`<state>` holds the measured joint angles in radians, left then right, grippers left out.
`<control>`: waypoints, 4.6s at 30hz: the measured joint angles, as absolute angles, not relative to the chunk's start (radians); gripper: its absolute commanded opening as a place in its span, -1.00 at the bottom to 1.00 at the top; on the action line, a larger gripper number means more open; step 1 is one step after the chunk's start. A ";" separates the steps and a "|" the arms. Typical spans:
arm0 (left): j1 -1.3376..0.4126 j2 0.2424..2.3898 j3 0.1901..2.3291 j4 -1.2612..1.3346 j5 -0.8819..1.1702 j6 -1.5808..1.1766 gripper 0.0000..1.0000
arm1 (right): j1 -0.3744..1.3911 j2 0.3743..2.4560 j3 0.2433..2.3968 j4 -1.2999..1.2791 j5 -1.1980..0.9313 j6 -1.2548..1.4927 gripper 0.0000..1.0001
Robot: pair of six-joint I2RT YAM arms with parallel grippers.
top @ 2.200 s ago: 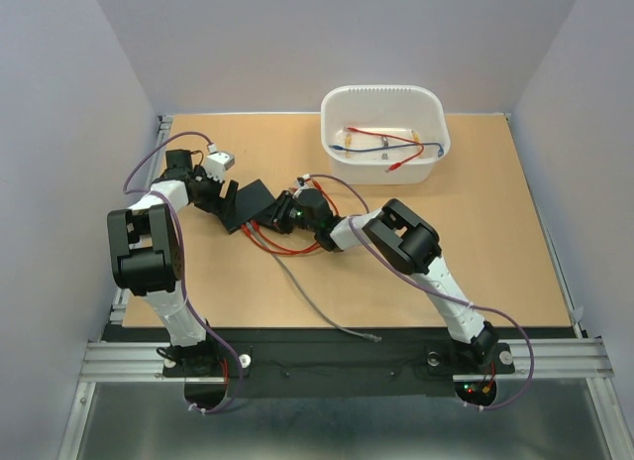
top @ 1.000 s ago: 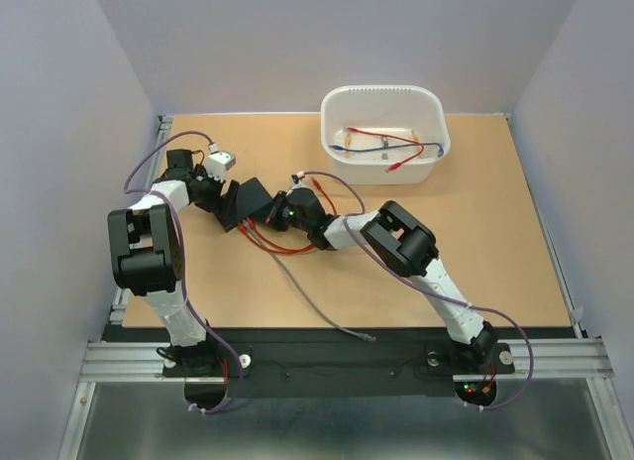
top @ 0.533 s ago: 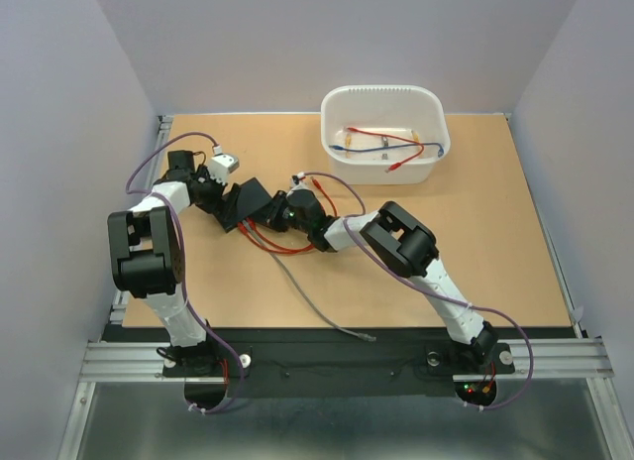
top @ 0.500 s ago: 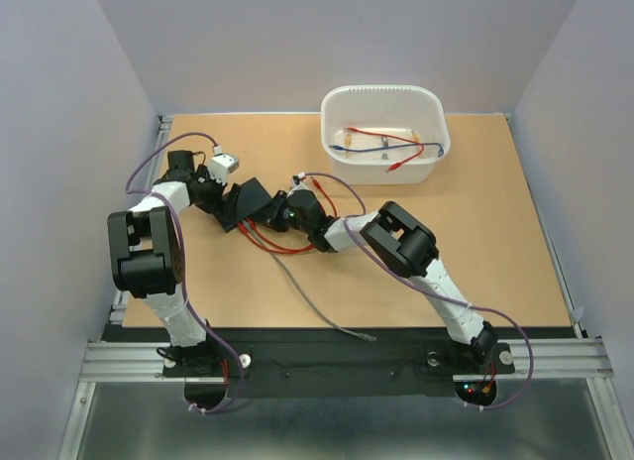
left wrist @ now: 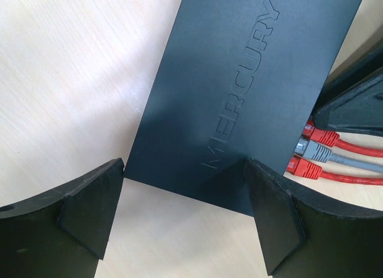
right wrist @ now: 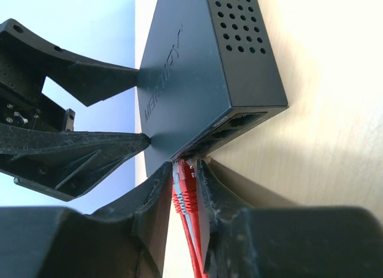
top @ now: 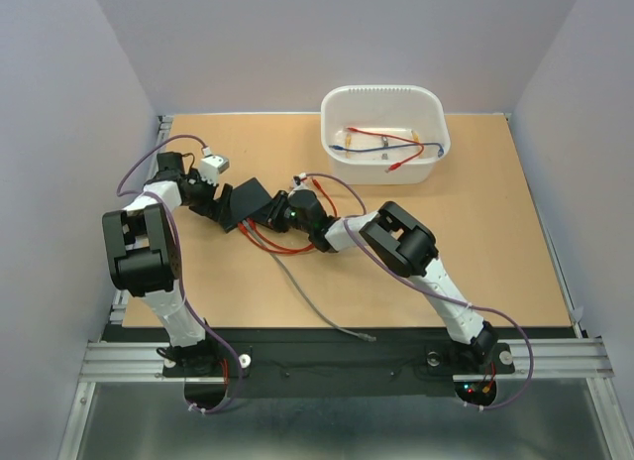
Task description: Pull the plug from the switch port
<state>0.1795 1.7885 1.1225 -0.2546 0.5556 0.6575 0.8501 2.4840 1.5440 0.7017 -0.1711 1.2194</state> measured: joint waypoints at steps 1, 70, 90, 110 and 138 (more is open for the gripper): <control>0.181 1.789 1.122 -0.255 0.559 0.657 0.82 | 0.850 2.484 1.544 0.702 -0.171 1.222 -0.46; 0.172 1.769 1.093 -0.274 0.602 0.700 0.82 | 0.882 2.423 1.412 0.753 -0.263 1.372 0.13; 0.183 1.787 1.202 -0.490 0.666 0.857 0.97 | 0.872 2.439 1.464 0.702 -0.186 1.356 0.07; 0.208 1.966 1.357 -0.478 0.598 0.807 0.97 | 0.773 2.453 1.444 0.774 -0.220 1.289 -0.25; 0.033 1.705 1.148 -0.376 0.594 0.820 0.97 | 0.772 2.440 1.359 0.874 -0.217 1.377 -0.22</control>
